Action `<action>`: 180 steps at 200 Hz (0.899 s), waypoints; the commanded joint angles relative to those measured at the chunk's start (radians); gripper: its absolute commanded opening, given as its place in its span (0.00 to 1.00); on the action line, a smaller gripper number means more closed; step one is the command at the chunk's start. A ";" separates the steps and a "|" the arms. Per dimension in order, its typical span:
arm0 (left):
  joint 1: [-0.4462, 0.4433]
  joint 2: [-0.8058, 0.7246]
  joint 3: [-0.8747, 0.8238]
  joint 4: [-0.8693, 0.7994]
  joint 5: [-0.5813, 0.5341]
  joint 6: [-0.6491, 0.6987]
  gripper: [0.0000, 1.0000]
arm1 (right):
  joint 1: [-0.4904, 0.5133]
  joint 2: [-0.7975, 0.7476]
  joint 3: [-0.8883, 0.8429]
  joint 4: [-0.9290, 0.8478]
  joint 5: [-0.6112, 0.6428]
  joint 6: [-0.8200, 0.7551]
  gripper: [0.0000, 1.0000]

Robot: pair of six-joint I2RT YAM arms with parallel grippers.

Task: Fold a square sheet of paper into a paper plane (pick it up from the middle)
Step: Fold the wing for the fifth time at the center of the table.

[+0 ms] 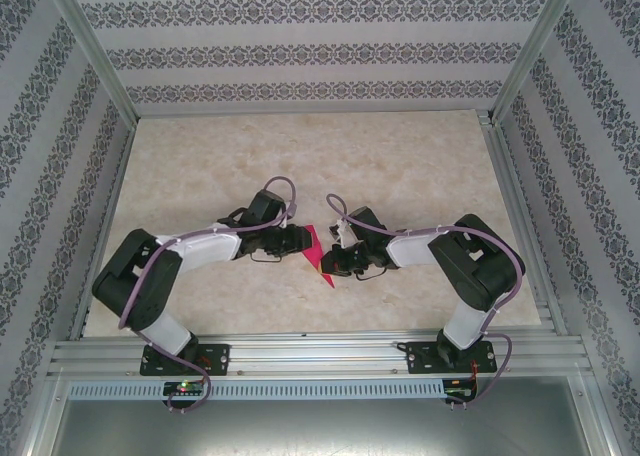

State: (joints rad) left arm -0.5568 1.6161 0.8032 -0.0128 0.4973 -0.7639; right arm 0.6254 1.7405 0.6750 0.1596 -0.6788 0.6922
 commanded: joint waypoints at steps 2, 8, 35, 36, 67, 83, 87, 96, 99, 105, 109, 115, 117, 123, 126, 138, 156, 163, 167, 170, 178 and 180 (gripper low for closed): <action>-0.018 0.049 0.036 0.069 0.012 -0.011 0.37 | 0.006 0.063 -0.023 -0.138 0.053 0.009 0.04; -0.019 0.060 0.037 0.083 0.011 -0.012 0.37 | 0.006 0.065 -0.023 -0.135 0.053 0.009 0.04; -0.018 0.090 0.047 0.127 -0.008 -0.013 0.37 | 0.006 0.072 -0.025 -0.139 0.055 0.009 0.04; -0.018 0.091 0.047 0.128 -0.009 -0.013 0.37 | 0.006 0.073 -0.026 -0.138 0.055 0.009 0.04; -0.018 0.139 0.079 0.126 -0.052 0.003 0.36 | 0.005 0.088 -0.028 -0.138 0.052 0.009 0.04; -0.017 0.170 0.097 0.097 -0.081 0.003 0.35 | 0.007 0.091 -0.031 -0.137 0.053 0.009 0.04; -0.017 0.176 0.100 0.091 -0.086 0.003 0.35 | 0.007 0.092 -0.031 -0.141 0.054 0.009 0.04; -0.016 0.189 0.102 0.085 -0.101 -0.001 0.35 | 0.006 0.091 -0.031 -0.150 0.060 0.007 0.04; -0.016 0.191 0.101 0.084 -0.105 -0.001 0.35 | 0.006 0.091 -0.030 -0.156 0.062 0.006 0.03; -0.013 0.196 0.098 0.082 -0.114 -0.001 0.35 | 0.004 0.091 -0.028 -0.160 0.065 0.003 0.03; -0.011 0.200 0.096 0.082 -0.116 0.000 0.34 | 0.006 0.091 -0.029 -0.163 0.065 0.003 0.03; -0.006 0.206 0.096 0.085 -0.119 0.000 0.34 | 0.005 0.090 -0.029 -0.162 0.064 0.003 0.03; -0.004 0.208 0.096 0.086 -0.120 0.000 0.34 | 0.006 0.090 -0.030 -0.163 0.064 0.003 0.03; 0.000 0.214 0.094 0.087 -0.119 0.004 0.35 | 0.005 0.087 -0.031 -0.165 0.065 0.003 0.03; 0.003 0.215 0.097 0.088 -0.119 0.007 0.34 | 0.005 0.087 -0.031 -0.166 0.066 0.002 0.03; 0.013 0.226 0.101 0.080 -0.121 0.015 0.34 | 0.005 0.084 -0.031 -0.180 0.074 0.000 0.02; 0.033 0.231 0.102 0.071 -0.114 0.033 0.34 | 0.004 0.088 -0.028 -0.200 0.079 -0.007 0.01; 0.045 0.229 0.100 0.069 -0.113 0.038 0.34 | 0.004 0.089 -0.028 -0.207 0.079 -0.009 0.00; 0.051 0.228 0.099 0.071 -0.109 0.042 0.34 | 0.004 0.090 -0.028 -0.208 0.080 -0.010 0.00; 0.055 0.228 0.099 0.070 -0.107 0.045 0.34 | 0.004 0.089 -0.029 -0.209 0.081 -0.011 0.00; 0.065 0.227 0.097 0.068 -0.099 0.056 0.34 | 0.001 0.089 -0.029 -0.211 0.082 -0.011 0.00; 0.068 0.228 0.098 0.068 -0.098 0.058 0.34 | 0.001 0.089 -0.029 -0.213 0.082 -0.011 0.00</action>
State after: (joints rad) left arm -0.5430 1.8095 0.8967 0.0685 0.4587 -0.7605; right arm 0.6239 1.7607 0.6922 0.1425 -0.7010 0.7029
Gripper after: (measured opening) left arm 0.341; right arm 0.040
